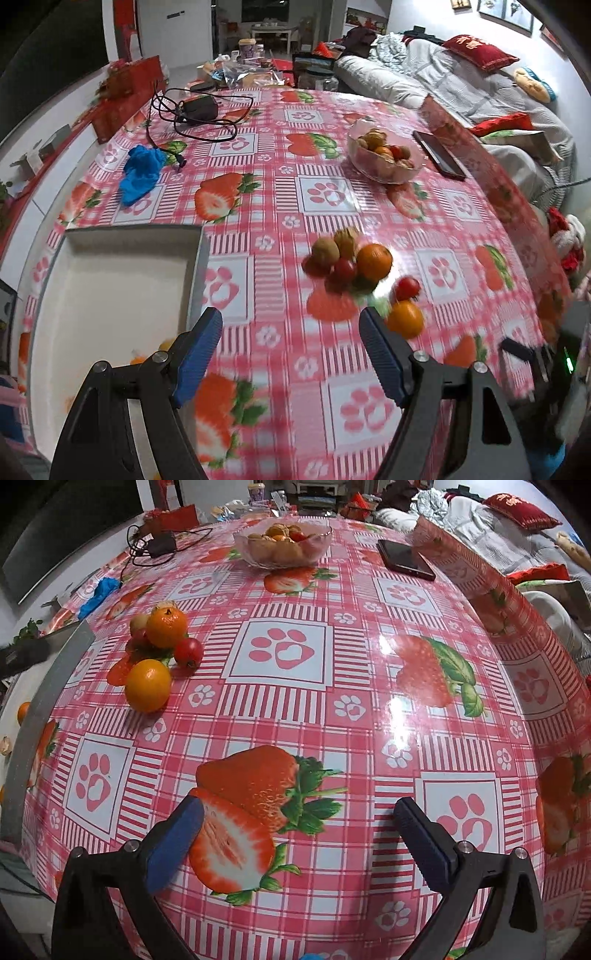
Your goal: Organize fruits
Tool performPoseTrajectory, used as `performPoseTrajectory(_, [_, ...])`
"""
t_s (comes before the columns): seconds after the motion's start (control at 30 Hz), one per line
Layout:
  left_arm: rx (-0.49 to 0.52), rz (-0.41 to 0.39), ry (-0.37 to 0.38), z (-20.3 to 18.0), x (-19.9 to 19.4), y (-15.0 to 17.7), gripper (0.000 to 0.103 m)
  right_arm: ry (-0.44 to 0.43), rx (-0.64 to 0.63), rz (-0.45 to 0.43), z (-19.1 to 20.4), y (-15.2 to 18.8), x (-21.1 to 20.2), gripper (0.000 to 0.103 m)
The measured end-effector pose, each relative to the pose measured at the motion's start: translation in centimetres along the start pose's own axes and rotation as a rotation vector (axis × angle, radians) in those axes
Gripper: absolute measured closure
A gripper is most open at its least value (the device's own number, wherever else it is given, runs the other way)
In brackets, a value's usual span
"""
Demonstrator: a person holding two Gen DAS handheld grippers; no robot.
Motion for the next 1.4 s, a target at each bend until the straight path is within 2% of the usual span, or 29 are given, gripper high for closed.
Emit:
performPoseTrajectory(0.1, [-0.016,0.016,-0.034,-0.3,2.3,-1.4,0.023,-0.004,-0.010,-0.033,0.0,0.3,-0.1,0.000])
performPoseTrajectory(0.23, [-0.064,0.035,-0.028,-0.7,5.0,-2.8,0.023,-0.010,-0.024,-0.060,0.0,0.7,-0.3,0.000])
performPoseTrajectory(0.37, [-0.067,0.051,-0.053,-1.2,7.2,-3.4,0.024,-0.016,-0.036,-0.068,0.1,0.9,-0.5,0.000])
performPoseTrajectory(0.53, [-0.067,0.044,-0.052,-1.6,8.7,-3.9,0.026,-0.022,-0.046,-0.083,0.1,1.1,-0.6,0.000])
performPoseTrajectory(0.63, [-0.058,0.048,-0.042,-2.0,9.4,-3.8,0.038,-0.022,-0.046,-0.082,0.1,1.2,-0.6,0.000])
performPoseTrajectory(0.7, [-0.059,0.042,-0.031,-2.2,9.5,-3.9,0.051,-0.022,-0.046,-0.084,0.1,1.1,-0.6,0.000])
performPoseTrajectory(0.77, [-0.048,0.037,-0.020,-2.7,9.6,-4.0,0.069,-0.022,-0.046,-0.083,0.1,1.1,-0.6,0.000])
performPoseTrajectory(0.8, [-0.043,0.036,-0.012,-2.9,9.6,-4.1,0.074,-0.022,-0.046,-0.083,0.1,1.1,-0.6,0.000])
performPoseTrajectory(1.03, [-0.046,0.022,0.007,-2.4,8.4,-2.7,0.074,-0.017,-0.038,-0.077,0.1,1.3,-0.7,0.000])
performPoseTrajectory(1.1, [-0.051,0.038,-0.006,-1.6,8.0,-1.7,0.074,-0.016,-0.032,-0.066,0.1,1.0,-0.6,0.000])
performPoseTrajectory(1.2, [-0.053,0.018,-0.015,-0.8,6.9,0.0,0.074,-0.016,-0.030,-0.049,0.4,0.7,-0.4,0.000])
performPoseTrajectory(1.4, [-0.008,-0.009,-0.058,-0.2,5.0,3.4,0.074,-0.064,-0.117,-0.018,4.0,-0.8,0.7,0.000])
Point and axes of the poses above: each gripper's, at about its wrist camera, not at the fingertips, and x roughly the way its jaws point, z to its left, y to its underside, the point moved 4 cm from there along x, roughly the way its jaws point, and after that the axes turned 4 degrees about -y, right-handed, at the moved point
